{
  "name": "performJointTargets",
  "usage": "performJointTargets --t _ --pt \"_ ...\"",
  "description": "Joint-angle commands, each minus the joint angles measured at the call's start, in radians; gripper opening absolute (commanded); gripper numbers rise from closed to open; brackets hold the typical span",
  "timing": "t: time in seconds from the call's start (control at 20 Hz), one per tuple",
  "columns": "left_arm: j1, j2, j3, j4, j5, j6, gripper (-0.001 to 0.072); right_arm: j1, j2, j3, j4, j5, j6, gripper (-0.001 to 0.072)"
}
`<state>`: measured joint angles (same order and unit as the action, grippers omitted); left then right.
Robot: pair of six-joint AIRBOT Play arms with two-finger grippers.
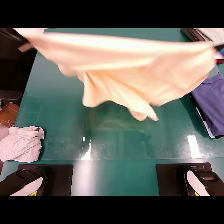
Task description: Fold the shirts.
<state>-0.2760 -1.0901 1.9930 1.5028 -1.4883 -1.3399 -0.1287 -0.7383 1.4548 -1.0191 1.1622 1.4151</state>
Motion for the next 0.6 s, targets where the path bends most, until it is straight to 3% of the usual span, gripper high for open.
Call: performJointTargets --t 0.0,0.35,0.55 --pt "0.000 0.054 0.169 -0.002 0.058 -0.025 0.0033 -0.006 0.002 0.261 -0.084 0.043 -0.002 0.0015" --pt "0.000 0.206 0.168 -0.048 0.132 -0.026 0.0032 -0.006 -0.143 0.650 -0.160 0.231 0.043 0.0014" --pt "0.000 0.184 -0.004 -0.017 0.123 -0.025 0.0032 -0.004 -0.307 0.665 -0.148 0.284 0.074 0.0014"
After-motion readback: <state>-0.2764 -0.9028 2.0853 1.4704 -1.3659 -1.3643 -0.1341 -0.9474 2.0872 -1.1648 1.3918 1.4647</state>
